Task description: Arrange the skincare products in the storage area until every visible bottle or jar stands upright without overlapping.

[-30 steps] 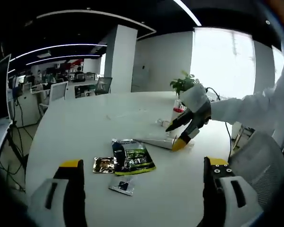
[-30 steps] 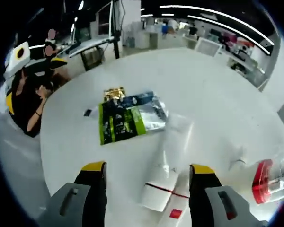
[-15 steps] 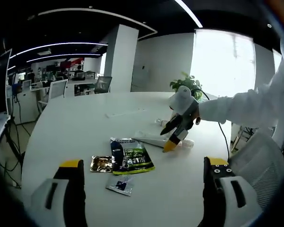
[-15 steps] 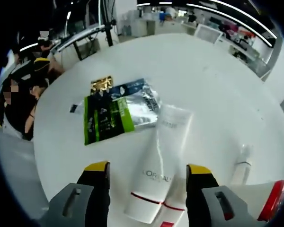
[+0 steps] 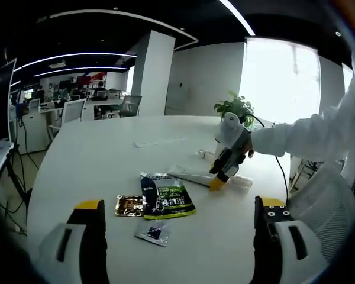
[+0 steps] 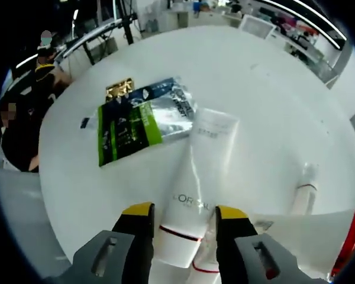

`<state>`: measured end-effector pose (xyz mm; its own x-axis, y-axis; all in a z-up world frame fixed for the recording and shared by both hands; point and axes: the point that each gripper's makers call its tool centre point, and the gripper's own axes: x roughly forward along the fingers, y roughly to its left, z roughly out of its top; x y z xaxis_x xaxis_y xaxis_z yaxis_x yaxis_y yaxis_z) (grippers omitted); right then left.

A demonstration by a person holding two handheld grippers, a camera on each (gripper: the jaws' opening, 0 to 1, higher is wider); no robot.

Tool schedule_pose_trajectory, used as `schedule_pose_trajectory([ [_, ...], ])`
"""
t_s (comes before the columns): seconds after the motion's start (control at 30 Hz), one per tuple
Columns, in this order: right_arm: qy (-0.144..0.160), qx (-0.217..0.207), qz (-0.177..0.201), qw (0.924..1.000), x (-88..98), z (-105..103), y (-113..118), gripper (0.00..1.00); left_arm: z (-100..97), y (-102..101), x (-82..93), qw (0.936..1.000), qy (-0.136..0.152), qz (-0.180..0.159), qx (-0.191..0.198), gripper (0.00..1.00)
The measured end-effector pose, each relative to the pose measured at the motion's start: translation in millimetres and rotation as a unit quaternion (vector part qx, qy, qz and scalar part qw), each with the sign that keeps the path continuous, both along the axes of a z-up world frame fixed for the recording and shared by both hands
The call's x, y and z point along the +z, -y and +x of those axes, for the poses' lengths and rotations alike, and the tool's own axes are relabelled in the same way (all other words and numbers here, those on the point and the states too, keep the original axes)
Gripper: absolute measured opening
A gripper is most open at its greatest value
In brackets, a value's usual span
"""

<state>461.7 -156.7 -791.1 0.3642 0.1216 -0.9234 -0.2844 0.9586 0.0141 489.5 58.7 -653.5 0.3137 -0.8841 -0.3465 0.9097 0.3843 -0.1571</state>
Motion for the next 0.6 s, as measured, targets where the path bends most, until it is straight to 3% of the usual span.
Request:
schedule_pose_trajectory([
  [0.43, -0.004, -0.002, -0.019, 0.9998, -0.9, -7, 1, 0.28, -2.9, 4, -4.2, 1.0000, -0.005, 0.002, -0.003, 0.99],
  [0.6, 0.006, -0.029, 0.001, 0.9996, 0.2, -6, 4, 0.25, -3.2, 11, -7.4, 0.9998, -0.015, 0.003, -0.011, 0.98],
])
